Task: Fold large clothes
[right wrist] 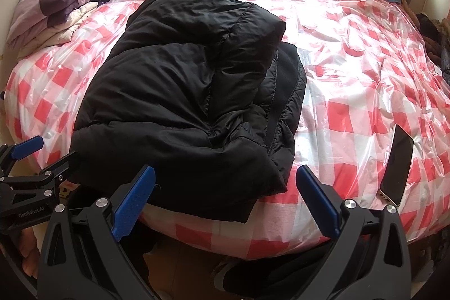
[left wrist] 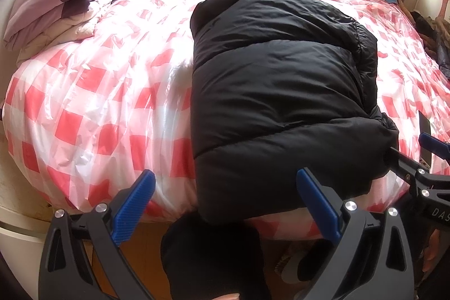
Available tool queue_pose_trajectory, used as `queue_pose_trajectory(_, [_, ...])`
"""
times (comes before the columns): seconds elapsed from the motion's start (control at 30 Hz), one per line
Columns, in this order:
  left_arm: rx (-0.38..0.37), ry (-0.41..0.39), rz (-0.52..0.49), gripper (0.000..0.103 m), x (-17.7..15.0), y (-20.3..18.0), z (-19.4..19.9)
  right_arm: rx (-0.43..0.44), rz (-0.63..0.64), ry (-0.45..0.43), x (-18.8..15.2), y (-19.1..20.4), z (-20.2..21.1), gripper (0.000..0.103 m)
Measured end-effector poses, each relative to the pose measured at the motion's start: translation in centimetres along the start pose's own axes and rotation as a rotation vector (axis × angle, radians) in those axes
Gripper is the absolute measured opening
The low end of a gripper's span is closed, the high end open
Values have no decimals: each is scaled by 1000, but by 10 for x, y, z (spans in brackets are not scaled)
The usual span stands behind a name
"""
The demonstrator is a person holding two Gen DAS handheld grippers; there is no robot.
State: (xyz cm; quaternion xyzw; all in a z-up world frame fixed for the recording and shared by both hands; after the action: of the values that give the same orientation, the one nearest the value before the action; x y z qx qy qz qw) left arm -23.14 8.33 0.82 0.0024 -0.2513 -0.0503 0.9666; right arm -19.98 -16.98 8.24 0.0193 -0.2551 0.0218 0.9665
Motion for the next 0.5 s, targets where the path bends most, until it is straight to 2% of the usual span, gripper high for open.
queue_pose_trajectory(0.5, [-23,16,-1,96,2,2,-6,-21,-7,-3,3,-9,-1,97])
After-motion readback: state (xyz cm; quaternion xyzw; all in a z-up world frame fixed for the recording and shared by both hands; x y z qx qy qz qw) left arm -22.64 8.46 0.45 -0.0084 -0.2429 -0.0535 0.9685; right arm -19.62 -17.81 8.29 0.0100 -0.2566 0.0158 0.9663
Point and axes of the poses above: each gripper's, at about its wrist camera, not at the fingertips, and z roughly against the way its jaws point, y to its left, x to its top, the point moved 8 cm from there along -z, roughly the way its jaws point, and after that the axes turned 2 degrees about -x, right-handed, at the moved point
